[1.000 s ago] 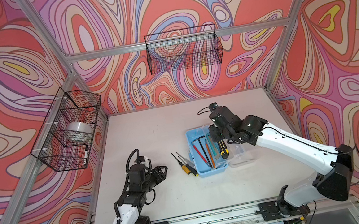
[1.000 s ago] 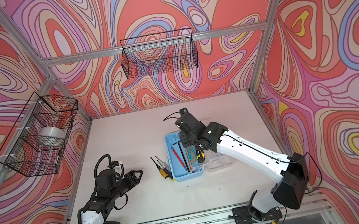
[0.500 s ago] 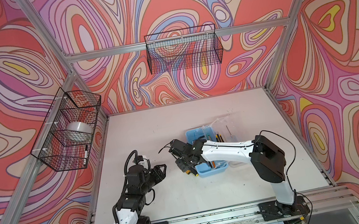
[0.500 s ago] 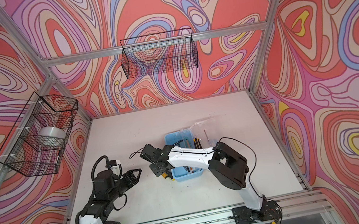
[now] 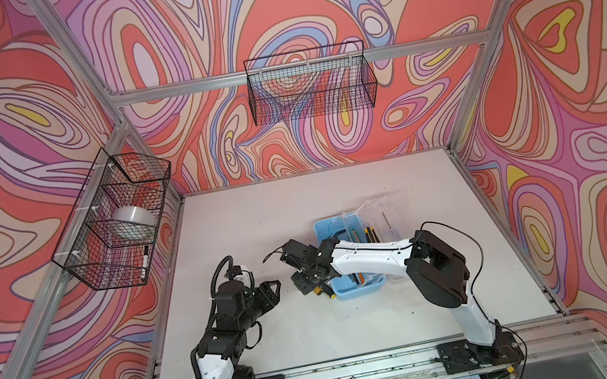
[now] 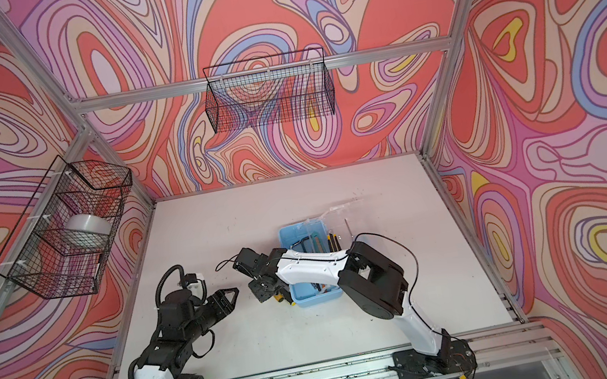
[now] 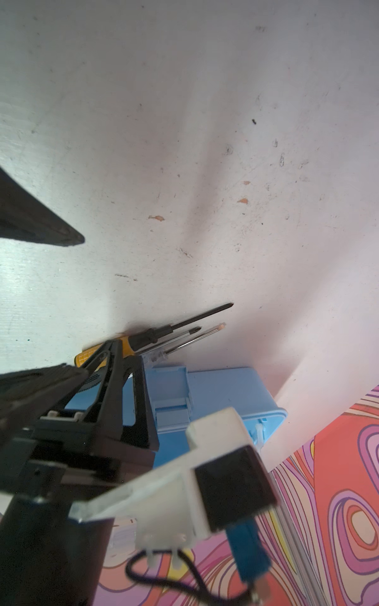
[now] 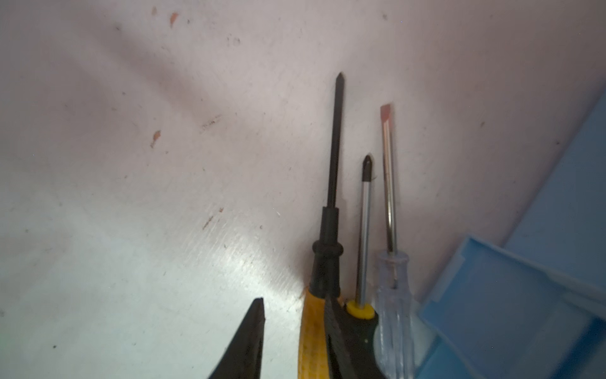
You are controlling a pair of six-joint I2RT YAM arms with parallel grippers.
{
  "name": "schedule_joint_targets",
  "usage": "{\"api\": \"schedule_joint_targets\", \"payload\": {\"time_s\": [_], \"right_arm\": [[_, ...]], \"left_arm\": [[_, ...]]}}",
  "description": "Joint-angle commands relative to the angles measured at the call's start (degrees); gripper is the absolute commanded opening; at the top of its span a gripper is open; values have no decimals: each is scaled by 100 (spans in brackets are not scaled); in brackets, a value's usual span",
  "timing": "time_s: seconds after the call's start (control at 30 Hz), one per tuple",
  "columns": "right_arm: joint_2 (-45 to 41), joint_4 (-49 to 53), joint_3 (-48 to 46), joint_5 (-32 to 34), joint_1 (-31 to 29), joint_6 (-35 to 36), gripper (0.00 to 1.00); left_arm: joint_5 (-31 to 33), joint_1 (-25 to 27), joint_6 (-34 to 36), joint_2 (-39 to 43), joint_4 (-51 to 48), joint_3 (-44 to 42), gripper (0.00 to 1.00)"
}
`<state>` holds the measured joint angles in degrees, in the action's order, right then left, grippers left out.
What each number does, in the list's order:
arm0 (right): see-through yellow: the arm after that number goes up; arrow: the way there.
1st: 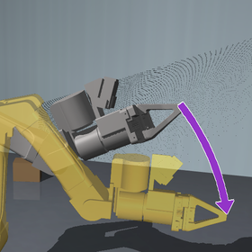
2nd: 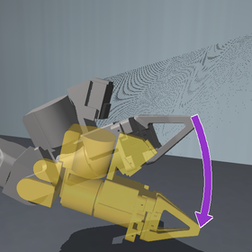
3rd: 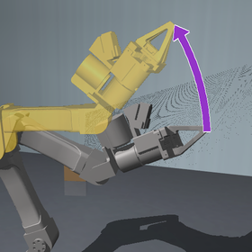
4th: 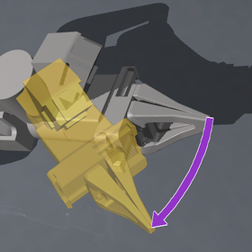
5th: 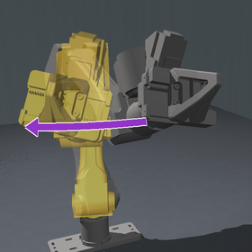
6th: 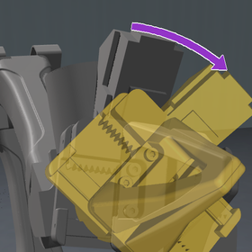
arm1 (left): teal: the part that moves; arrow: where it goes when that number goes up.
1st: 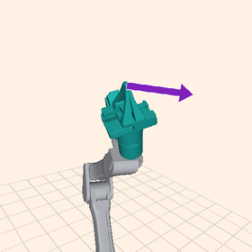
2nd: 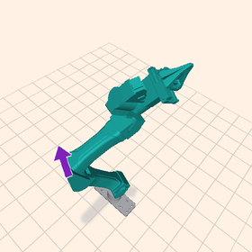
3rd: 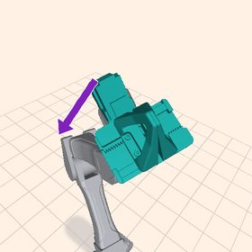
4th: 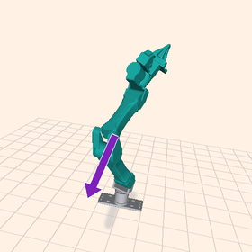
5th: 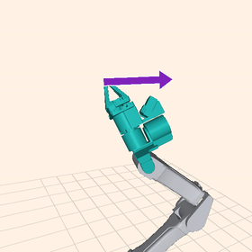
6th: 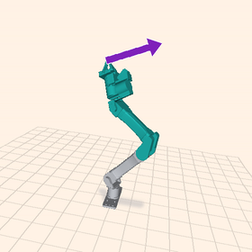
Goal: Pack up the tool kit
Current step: 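Move the right gripper back over the screwdrivers beside the box, then lower the right gripper onto the yellow-handled screwdriver and close it, then lift the yellow-handled screwdriver and carry it over the blue box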
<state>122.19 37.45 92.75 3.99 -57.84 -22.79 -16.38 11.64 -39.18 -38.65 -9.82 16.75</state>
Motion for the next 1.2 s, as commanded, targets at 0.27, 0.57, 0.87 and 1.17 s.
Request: {"api": "schedule_joint_targets", "payload": {"time_s": [0.27,0.57,0.87,1.17], "right_arm": [[297,142,155,255,-24,-41,33],[613,78,267,116,-21,-23,25],[579,110,303,163,-21,-40,15],[-652,-223,-180,239,-22,-176,0]], "left_arm": [[153,13,24,-31,-50,-93,59],[188,14,42,-12,-106,-81,59],[300,14,84,26,-178,-61,59],[276,14,103,-137,-112,25,59]]}}
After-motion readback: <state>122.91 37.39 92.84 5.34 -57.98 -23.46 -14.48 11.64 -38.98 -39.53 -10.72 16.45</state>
